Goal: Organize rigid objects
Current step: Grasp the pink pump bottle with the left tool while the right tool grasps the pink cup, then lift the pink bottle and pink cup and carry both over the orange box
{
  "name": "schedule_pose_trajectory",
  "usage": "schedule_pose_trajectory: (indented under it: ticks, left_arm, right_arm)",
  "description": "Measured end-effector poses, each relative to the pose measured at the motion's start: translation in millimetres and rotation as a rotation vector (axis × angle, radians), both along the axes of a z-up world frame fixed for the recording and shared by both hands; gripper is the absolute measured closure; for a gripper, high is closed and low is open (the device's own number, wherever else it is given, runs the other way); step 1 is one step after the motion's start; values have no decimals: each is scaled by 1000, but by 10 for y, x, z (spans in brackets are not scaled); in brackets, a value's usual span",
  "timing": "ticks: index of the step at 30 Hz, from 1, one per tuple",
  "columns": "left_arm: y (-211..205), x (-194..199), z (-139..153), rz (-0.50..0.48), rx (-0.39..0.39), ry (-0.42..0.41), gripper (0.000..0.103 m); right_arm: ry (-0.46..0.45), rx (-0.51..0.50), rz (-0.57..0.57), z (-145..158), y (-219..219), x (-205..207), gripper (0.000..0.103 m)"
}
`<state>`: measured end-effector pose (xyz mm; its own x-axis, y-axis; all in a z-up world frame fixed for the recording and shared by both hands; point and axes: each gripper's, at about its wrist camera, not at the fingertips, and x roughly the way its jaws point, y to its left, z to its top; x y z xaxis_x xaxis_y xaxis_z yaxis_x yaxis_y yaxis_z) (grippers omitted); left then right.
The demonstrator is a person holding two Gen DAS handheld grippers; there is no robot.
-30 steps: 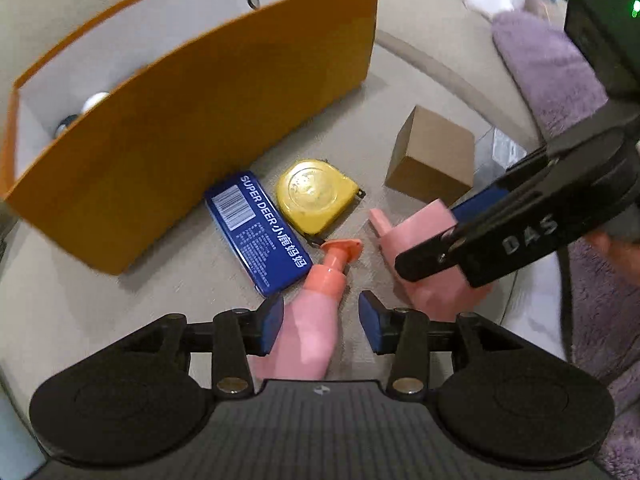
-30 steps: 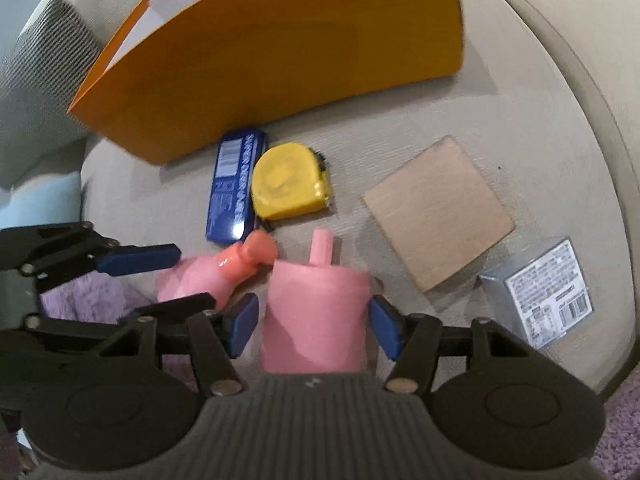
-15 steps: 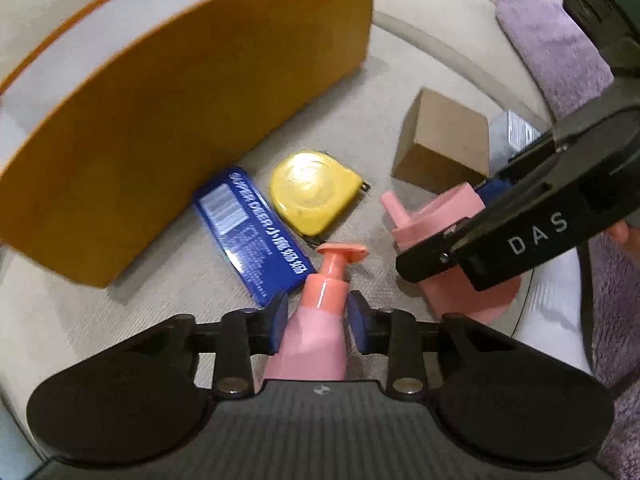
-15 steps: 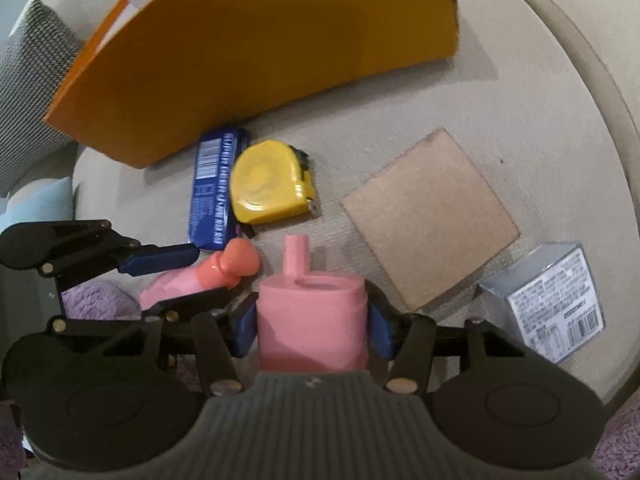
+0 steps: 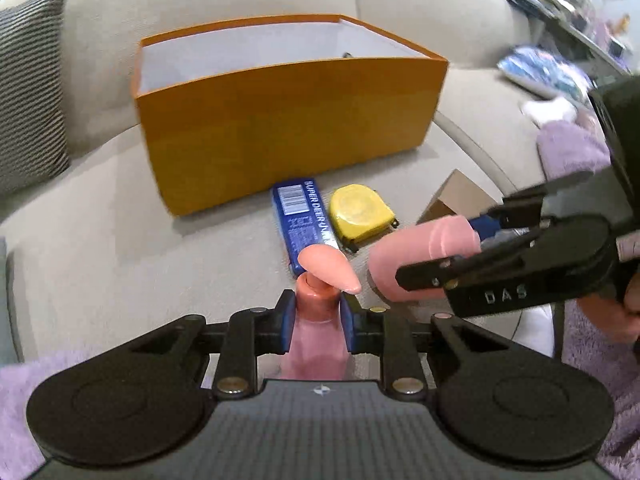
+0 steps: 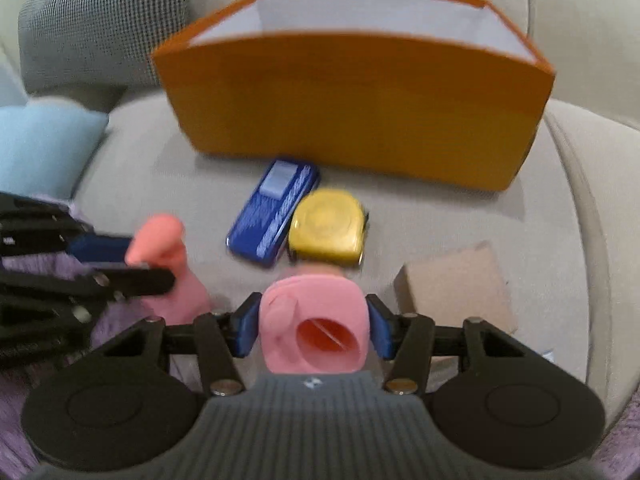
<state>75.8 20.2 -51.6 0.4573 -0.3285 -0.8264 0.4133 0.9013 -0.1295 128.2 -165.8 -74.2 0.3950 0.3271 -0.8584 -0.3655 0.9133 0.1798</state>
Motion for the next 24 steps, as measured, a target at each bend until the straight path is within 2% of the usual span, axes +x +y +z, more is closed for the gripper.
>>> schedule_pose_trajectory:
  ticks: [5, 10, 16, 18, 20, 24]
  left_arm:
    - [-27, -70, 12, 86, 97, 2, 77]
    - [111, -112, -52, 163, -12, 48, 72]
    - [74, -81, -50, 186, -27, 28, 62]
    - [41, -67, -63, 181, -27, 24, 63]
    - [14, -71, -77, 174, -10, 21, 71]
    - [14, -104, -77, 168, -17, 6, 73]
  right_arm:
    - [-31, -17, 16, 14, -1, -35, 46]
    - [-65, -23, 26, 6, 44, -68, 47]
    - [-87, -49, 78, 0, 136, -116, 47]
    - [-101, -54, 87, -4, 145, -131, 47]
    - [-107, -53, 90, 3, 140, -136, 47]
    - [-116, -42, 88, 13, 110, -150, 47]
